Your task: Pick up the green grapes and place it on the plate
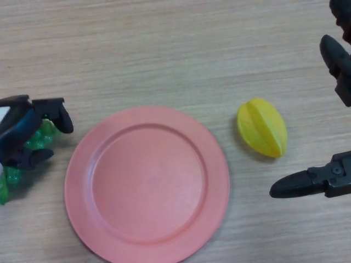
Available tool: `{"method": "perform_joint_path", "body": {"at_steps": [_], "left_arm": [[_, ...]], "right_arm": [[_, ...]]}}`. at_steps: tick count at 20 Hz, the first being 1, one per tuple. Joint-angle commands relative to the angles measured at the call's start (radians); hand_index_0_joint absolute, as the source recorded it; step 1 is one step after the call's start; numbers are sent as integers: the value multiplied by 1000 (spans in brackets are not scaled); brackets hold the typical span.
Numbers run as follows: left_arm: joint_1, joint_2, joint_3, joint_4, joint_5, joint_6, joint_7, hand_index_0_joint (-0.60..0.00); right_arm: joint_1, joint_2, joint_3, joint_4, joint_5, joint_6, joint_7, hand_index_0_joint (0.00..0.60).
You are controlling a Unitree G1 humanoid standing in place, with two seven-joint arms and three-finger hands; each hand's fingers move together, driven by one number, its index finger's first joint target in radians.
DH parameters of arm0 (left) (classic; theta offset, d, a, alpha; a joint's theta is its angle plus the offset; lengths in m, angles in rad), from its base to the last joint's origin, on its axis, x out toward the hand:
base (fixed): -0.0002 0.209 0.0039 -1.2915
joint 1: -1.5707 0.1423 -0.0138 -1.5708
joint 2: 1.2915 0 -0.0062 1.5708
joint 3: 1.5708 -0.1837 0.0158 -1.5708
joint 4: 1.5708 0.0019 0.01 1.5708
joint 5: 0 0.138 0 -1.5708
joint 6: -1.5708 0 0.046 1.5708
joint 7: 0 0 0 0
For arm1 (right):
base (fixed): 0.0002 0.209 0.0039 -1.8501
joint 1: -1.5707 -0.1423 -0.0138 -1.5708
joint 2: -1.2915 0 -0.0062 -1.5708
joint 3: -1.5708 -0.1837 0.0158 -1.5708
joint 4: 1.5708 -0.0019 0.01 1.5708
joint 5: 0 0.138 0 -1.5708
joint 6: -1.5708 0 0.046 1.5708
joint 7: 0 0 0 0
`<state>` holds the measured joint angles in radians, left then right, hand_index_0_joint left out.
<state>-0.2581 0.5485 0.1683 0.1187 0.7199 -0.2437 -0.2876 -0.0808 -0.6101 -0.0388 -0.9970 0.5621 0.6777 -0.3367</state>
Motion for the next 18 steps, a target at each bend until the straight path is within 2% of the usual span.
{"method": "perform_joint_path", "body": {"at_steps": [1,4,5,6,7,8,9,10,11,12,14,16,17,18], "left_arm": [[-13,92,170,-158,-69,29,-24,-600],[-10,60,208,-334,-164,165,-128,-600],[-19,15,204,-472,-241,328,-200,-600],[-26,2,197,-536,-268,403,-221,-600],[-43,-16,173,-676,-316,576,-280,-600],[-42,-19,152,-738,-329,658,-322,-600],[-44,-16,108,-862,-347,814,-426,-600],[-61,-24,89,-912,-349,923,-462,-600],[-117,-48,46,-1009,-357,1177,-516,-600],[-140,-44,25,-1030,-358,1229,-518,-600],[-151,-55,-18,-1049,-357,1251,-488,-600],[-94,7,-51,-1033,-325,1097,-518,-600],[-64,-3,-27,-986,-295,917,-508,-600],[-71,-40,-13,-971,-295,886,-486,-600]], "right_arm": [[-28,-47,-63,-50,5,-155,-45,0],[-34,-63,-55,-50,21,-159,-66,0],[-34,-67,-48,-50,20,-165,-72,0],[-36,-67,-47,-50,22,-165,-75,0],[-43,-70,-41,-50,28,-164,-82,0],[-46,-73,-40,-50,34,-164,-86,0],[-49,-80,-38,-50,45,-165,-95,0],[-49,-82,-38,-50,48,-167,-97,0],[-49,-87,-41,-50,58,-173,-100,0],[-47,-89,-42,-50,60,-174,-101,0],[-39,-88,-46,-50,60,-180,-99,0],[-31,-88,-56,-50,63,-184,-96,0],[-27,-87,-61,-50,61,-184,-93,0],[-23,-85,-60,-50,56,-184,-91,0]]}}
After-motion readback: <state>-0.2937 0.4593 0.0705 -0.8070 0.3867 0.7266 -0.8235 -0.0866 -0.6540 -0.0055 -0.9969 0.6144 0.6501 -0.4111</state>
